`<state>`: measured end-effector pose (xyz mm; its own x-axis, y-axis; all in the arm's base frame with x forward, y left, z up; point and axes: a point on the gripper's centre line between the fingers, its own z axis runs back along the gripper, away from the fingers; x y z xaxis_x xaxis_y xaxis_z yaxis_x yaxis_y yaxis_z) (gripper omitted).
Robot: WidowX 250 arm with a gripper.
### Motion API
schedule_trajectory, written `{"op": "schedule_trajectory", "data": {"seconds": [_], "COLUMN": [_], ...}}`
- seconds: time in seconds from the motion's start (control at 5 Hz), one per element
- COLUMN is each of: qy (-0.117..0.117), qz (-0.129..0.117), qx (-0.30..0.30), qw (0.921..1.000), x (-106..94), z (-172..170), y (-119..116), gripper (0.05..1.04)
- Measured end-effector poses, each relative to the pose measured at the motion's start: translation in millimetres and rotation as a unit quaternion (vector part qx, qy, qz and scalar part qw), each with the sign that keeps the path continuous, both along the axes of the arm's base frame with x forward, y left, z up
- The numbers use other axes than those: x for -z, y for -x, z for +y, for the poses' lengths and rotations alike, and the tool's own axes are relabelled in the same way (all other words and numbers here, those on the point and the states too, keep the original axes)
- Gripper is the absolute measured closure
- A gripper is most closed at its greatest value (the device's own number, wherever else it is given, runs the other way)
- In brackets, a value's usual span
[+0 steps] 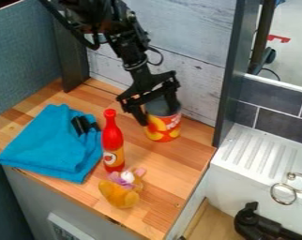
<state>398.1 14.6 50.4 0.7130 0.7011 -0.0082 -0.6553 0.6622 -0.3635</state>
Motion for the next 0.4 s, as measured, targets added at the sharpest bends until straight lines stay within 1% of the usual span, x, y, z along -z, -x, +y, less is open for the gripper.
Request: {"op": "schedule_trajectory", "data": {"seconds": [0.2,0.4], "qy": [0.001,-0.033], "qz": [-0.002,0.011], "qx": [0.008,0.009], "qw": [1.0000,0.9994], "x": [-1.6,-17.1], "z": [-4,7], "y": [-1,-1], "gripper": [0.083,0.083]}}
